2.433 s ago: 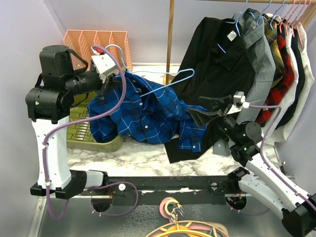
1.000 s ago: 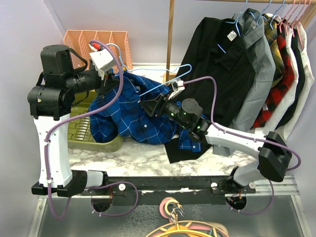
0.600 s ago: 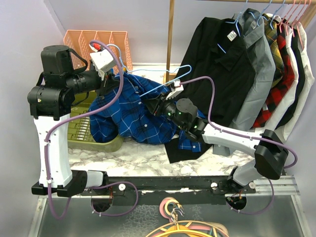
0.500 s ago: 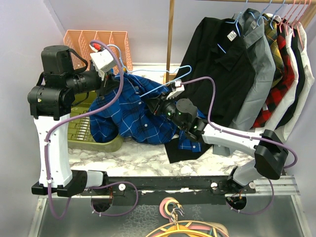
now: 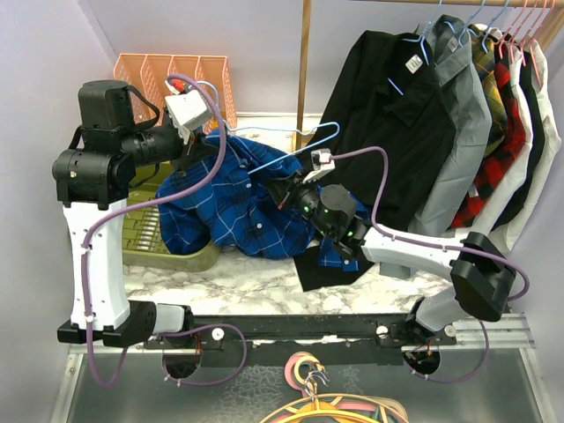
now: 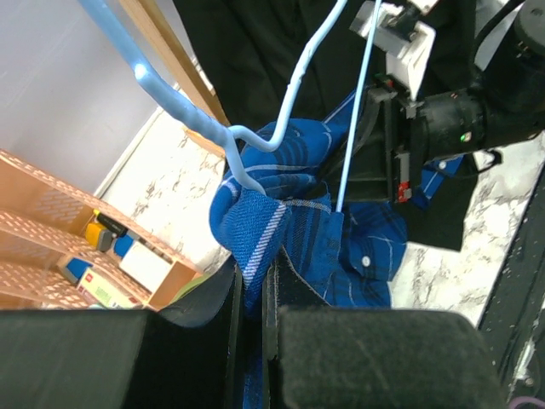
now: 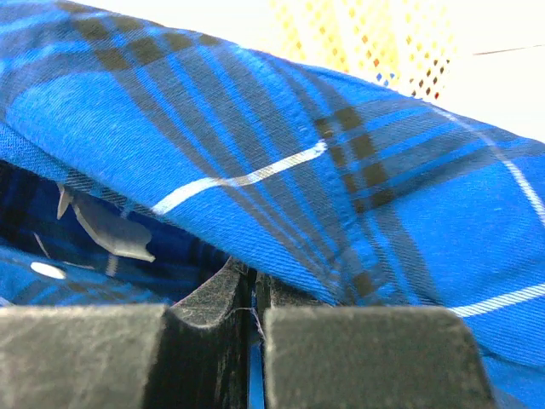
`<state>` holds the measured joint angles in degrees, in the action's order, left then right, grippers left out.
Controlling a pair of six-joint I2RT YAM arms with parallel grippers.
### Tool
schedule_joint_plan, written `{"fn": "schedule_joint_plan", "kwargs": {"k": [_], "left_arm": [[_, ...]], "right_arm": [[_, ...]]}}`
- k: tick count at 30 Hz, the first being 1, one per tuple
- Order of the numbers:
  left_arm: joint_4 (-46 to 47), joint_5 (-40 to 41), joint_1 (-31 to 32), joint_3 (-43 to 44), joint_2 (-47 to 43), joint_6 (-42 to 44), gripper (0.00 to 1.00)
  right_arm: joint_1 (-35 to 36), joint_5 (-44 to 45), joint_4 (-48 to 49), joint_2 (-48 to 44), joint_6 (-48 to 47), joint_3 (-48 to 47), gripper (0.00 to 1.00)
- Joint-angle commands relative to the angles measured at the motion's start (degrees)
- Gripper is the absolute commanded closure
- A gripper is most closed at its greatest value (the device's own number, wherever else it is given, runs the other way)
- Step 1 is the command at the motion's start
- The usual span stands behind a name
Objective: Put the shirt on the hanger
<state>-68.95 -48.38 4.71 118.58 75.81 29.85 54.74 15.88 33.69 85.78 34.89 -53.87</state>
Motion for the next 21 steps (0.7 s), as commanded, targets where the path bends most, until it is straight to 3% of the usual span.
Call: {"fn": "schedule_joint_plan", "kwargs": {"k": [1,5,9,12,17,21], "left_arm": [[-1.3,3.5,0.2,3.8,-0.2,8.6,1.00],[-2.2,5.4,0.2,5.6,0.1,13.4,1.00],[-3.4,3.9,0.2,3.9,0.0,15.8,1.00],[-7.8,3.2,0.6,1.3,-0.3,23.1,1.00],[-11.4,8.6,1.9,-2.0,-1.6,34.9,1.00],[-6.9,16.5,2.4,-4.8,-3.3,38.8,1.00]], "right_arm": [[-4.8,1.6,2.3,-4.3,0.9,5.8,0.99],[-13.0,-4.5,3.5,-7.4,5.0,9.9,0.99],[-15.8,-8.0,3.4,-8.8,3.7,9.9,0.99],[-19.1,-16.4,1.6,-8.2,3.3,7.6,0.99],[-24.8,-31.2,-4.4,-4.6,0.7,1.6,0.99],[-28.7,-38.9,-10.1,-2.9,-2.5,-1.9,0.99]]}}
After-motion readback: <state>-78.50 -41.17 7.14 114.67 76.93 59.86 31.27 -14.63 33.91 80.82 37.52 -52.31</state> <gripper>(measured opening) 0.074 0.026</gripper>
